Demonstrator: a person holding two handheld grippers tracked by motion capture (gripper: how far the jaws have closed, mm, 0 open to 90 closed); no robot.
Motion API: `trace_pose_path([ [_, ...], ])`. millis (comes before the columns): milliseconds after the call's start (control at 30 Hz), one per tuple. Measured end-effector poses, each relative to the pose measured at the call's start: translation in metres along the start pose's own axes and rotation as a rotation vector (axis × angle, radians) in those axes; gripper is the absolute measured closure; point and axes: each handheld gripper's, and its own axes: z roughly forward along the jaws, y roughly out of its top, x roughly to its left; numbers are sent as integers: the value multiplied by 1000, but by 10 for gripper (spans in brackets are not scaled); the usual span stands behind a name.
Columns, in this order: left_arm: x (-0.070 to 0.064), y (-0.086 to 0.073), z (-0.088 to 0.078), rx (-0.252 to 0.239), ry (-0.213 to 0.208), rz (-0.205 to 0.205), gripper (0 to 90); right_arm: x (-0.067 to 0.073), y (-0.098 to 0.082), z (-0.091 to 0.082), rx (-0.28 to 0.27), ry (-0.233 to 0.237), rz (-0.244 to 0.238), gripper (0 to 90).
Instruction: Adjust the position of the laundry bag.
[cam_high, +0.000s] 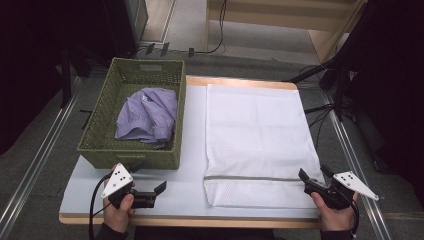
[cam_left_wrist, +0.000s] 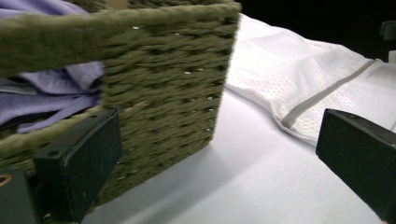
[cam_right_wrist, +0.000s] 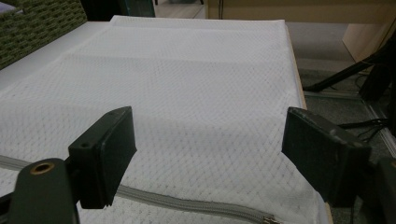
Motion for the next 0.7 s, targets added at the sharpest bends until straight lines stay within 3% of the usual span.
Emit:
trace_pose_path([
  [200, -18, 1, 8, 7, -43, 21, 10, 0, 0, 1, 3, 1, 3, 195],
  [700, -39, 1, 27, 34, -94, 39, 11, 19, 5, 8, 19, 25, -44, 232],
])
